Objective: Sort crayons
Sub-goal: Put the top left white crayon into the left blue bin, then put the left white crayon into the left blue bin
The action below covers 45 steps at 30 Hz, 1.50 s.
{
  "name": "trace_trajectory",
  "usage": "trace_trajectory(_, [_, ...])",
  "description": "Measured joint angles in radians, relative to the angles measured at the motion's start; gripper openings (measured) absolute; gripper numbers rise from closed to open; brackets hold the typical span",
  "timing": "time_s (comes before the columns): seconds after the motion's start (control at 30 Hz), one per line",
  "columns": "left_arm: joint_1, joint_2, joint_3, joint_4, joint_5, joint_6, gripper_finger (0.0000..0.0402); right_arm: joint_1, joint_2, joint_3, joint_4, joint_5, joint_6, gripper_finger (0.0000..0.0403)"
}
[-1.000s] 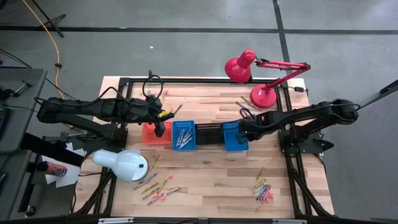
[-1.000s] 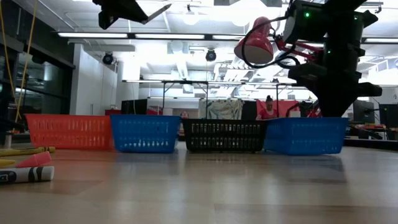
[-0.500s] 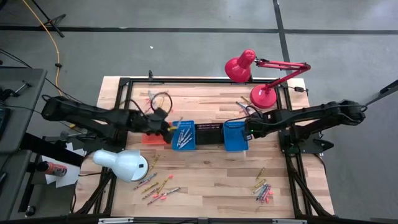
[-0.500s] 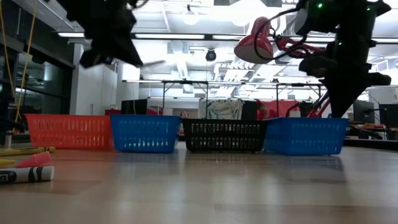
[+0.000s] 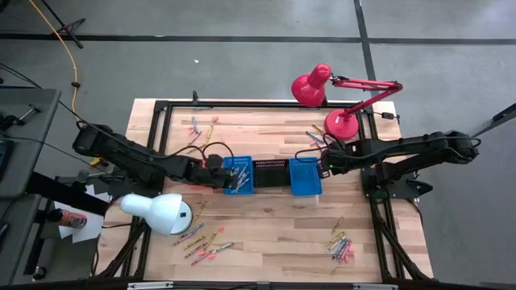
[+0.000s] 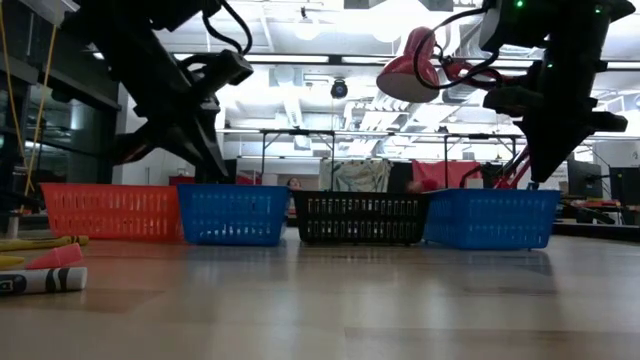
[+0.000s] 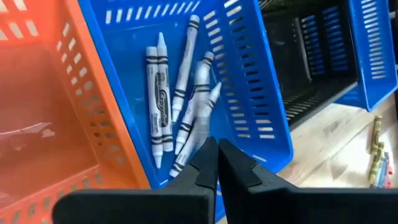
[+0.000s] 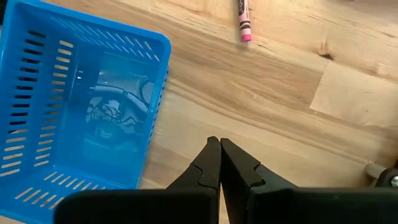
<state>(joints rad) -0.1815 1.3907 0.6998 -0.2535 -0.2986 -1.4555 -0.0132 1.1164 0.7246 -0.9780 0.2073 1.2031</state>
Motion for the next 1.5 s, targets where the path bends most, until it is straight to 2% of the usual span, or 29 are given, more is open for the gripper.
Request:
trace_trajectory(0.17, [0.005,-0.003,0.0,0.005,0.0,0.018,0.0001,0.0,0.0,0.0,0.0,0.001,-0.016,0.0])
trace_trajectory(0.33, [0.013,-0.086,0.0,-0.014,-0.001,0.08,0.0001,0.0,0.0,0.0,0.007,0.001,-0.056,0.0])
trace_trajectory(0.57, [0.049,-0.286,0.023,-0.013,-0.061,0.257,0.0001,0.0,-0.016,0.0,0.066,-0.006,-0.189,0.0])
trace_trajectory(0.73, [0.072,-0.314,0.108,-0.018,-0.042,0.398,0.0002,0.0,-0.058,0.0,0.107,-0.006,-0.274,0.0])
trace_trajectory(0.87, [0.069,-0.234,0.215,-0.021,-0.02,0.492,0.0018,0.0,-0.104,0.0,0.106,-0.005,-0.33,0.0])
trace_trajectory(1.03, [0.053,-0.082,0.373,-0.068,0.013,0.632,0.0066,0.001,-0.168,0.0,0.105,-0.005,-0.394,0.0])
trace_trajectory(1.23, [0.033,0.112,0.609,-0.307,0.118,0.865,0.0127,0.001,-0.233,0.0,0.135,-0.037,-0.426,0.0])
trace_trajectory(1.37, [0.0,0.24,0.751,-0.442,0.129,1.056,0.0156,0.006,-0.257,0.0,0.187,-0.115,-0.376,0.0])
trace_trajectory(1.5, [-0.024,0.358,0.846,-0.5,0.132,1.204,0.0169,0.054,-0.261,0.0,0.288,-0.175,-0.318,0.0])
